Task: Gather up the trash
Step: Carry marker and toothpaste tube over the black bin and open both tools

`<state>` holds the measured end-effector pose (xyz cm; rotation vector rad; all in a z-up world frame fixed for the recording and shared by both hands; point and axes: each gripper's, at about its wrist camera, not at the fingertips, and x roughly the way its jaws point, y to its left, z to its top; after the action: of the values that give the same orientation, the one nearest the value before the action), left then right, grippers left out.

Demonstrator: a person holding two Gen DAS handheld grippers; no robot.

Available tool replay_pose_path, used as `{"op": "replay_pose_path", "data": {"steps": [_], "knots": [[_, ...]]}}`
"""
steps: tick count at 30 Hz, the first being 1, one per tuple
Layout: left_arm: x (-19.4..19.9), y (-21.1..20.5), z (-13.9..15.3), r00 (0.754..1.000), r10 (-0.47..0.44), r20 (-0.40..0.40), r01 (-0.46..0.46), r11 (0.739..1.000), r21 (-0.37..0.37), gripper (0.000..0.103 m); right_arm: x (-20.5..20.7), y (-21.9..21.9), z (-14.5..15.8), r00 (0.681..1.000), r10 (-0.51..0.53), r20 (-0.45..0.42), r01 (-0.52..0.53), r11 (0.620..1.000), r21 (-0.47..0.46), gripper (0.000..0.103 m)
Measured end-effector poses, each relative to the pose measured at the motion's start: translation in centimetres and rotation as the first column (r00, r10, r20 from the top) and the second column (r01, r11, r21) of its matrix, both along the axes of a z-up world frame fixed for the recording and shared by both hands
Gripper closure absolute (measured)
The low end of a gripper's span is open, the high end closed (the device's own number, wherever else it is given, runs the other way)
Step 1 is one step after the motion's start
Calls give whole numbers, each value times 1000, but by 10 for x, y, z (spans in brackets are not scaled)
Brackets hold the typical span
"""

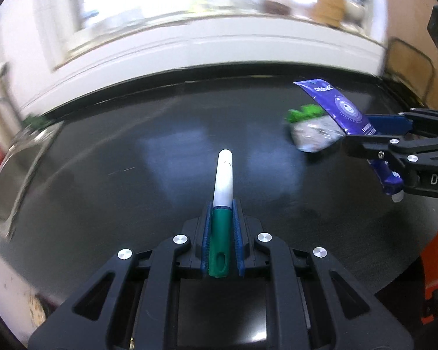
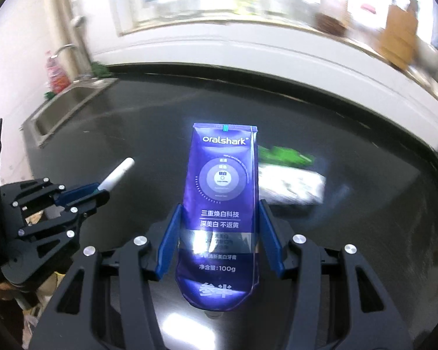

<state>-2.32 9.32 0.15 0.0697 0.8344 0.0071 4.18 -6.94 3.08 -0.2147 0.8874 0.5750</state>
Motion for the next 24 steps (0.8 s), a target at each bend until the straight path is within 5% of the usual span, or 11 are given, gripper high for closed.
{"op": "replay_pose_path", "data": {"steps": [7, 12, 18, 24], "knots": [[-73, 108, 5, 961, 276, 27, -276, 961, 11, 90, -51, 155, 0, 954, 298, -14, -297, 954, 48, 51], [-152, 185, -12, 869, 495, 3, -495, 869, 16, 90, -108, 256, -13, 869, 492, -57, -486, 869, 91, 51], [-240, 252, -49, 721, 689, -73, -691, 723, 6, 90, -177, 341, -51, 752, 647, -125, -640, 762, 98, 51], [-279, 289, -101, 642, 745, -181, -764, 642, -67, 90, -221, 391, -112, 694, 687, -218, -696, 717, 43, 51]]}}
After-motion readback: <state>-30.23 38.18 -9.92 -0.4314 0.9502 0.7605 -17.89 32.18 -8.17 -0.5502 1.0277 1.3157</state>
